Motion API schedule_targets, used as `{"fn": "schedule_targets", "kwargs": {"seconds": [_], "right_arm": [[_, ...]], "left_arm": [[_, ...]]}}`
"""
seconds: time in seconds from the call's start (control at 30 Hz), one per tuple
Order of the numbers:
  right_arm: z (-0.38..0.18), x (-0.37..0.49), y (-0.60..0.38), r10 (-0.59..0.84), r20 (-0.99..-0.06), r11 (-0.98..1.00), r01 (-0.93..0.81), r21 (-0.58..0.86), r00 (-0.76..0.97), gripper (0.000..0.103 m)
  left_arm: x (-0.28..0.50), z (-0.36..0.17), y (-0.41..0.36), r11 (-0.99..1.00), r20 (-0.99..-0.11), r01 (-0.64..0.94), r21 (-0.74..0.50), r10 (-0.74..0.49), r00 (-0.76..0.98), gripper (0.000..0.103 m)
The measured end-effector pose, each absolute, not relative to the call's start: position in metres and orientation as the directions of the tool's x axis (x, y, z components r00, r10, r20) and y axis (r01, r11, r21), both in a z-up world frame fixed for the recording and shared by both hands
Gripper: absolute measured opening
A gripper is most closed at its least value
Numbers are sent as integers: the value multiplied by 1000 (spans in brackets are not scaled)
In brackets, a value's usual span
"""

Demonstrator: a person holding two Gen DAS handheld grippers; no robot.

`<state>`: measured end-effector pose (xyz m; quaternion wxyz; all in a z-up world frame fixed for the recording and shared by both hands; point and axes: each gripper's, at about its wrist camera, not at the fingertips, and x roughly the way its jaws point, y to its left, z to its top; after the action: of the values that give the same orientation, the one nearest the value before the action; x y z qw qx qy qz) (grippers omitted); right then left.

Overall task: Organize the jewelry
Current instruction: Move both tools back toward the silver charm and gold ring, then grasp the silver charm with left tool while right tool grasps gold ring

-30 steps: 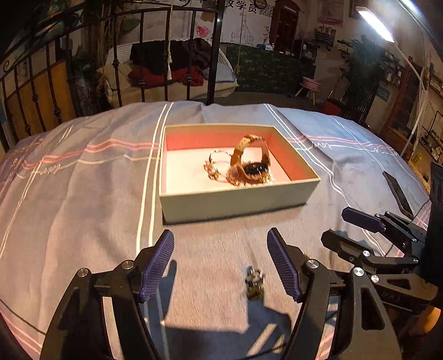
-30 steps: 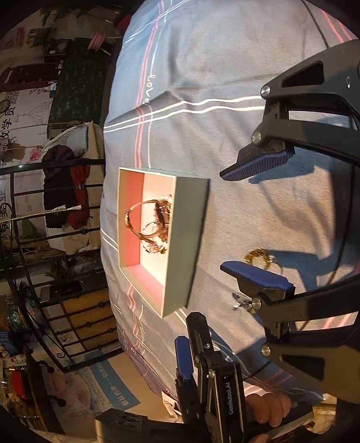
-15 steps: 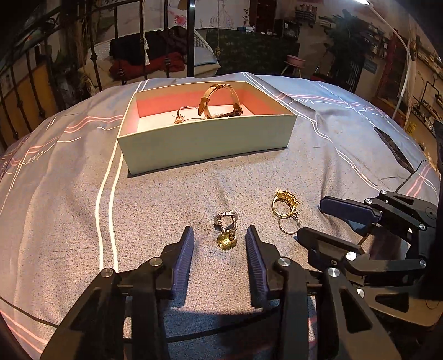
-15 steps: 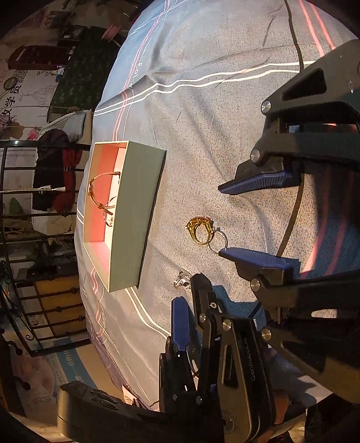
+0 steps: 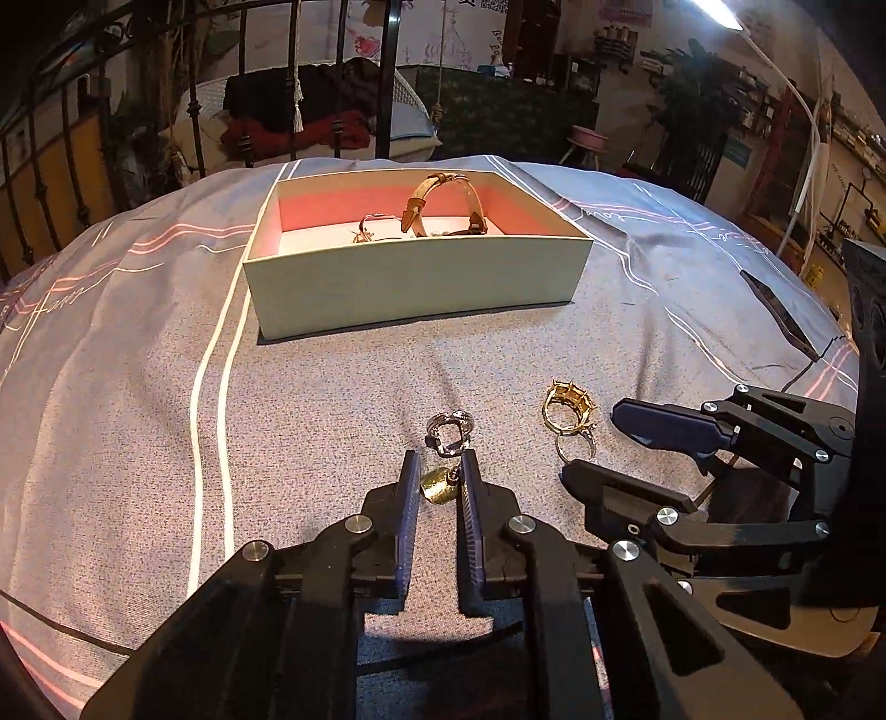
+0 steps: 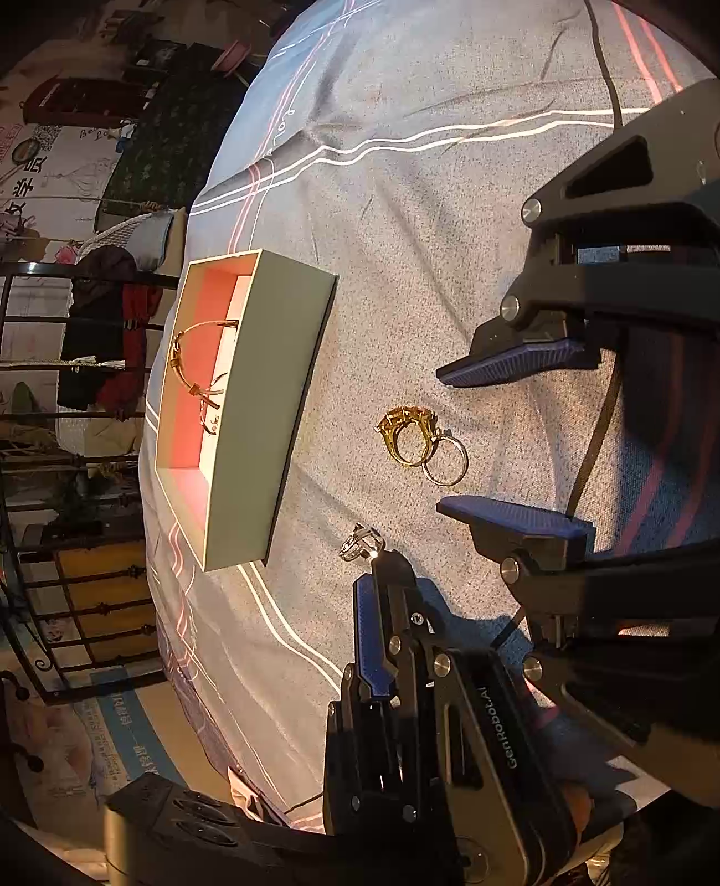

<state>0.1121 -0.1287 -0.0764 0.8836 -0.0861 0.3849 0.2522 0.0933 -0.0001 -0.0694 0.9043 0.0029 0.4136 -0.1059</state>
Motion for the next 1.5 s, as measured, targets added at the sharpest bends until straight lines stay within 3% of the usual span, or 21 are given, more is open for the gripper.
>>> {"fn": "schedule_targets", "kwargs": {"seconds": [0.1, 0.23, 0.4, 0.47, 0.57, 1.07, 1.23, 1.5], "right_arm": [[-76, 114, -125, 369, -736, 849, -528, 17, 568, 40], [-76, 112, -117, 375, -736, 832, -554, -1, 564, 22], [-75, 110, -121, 390, -722, 840, -543, 24, 572, 20], [-75, 109, -127, 412, -711, 840, -540, 54, 569, 9], [-75, 104, -133, 431, -697, 839, -539, 74, 573, 8], [-76, 105, -140, 464, -700, 840, -520, 153, 543, 9], [-75, 110, -126, 452, -719, 833, -539, 128, 528, 28], [-76, 123, -112, 417, -741, 823, -564, 62, 527, 29]], "left_arm": [[93, -69, 0, 978, -749, 192, -80, -186, 636, 14], [93, -69, 0, 978, -750, 190, -82, -186, 635, 14], [93, -69, 1, 978, -748, 191, -87, -191, 636, 14], [93, -69, 2, 978, -747, 189, -91, -193, 636, 14], [92, -69, 2, 978, -746, 188, -89, -190, 638, 14], [92, -70, 3, 979, -746, 186, -88, -188, 639, 15], [93, -69, 5, 977, -744, 181, -109, -201, 637, 15], [94, -70, 17, 967, -736, 159, -197, -253, 628, 15]]}}
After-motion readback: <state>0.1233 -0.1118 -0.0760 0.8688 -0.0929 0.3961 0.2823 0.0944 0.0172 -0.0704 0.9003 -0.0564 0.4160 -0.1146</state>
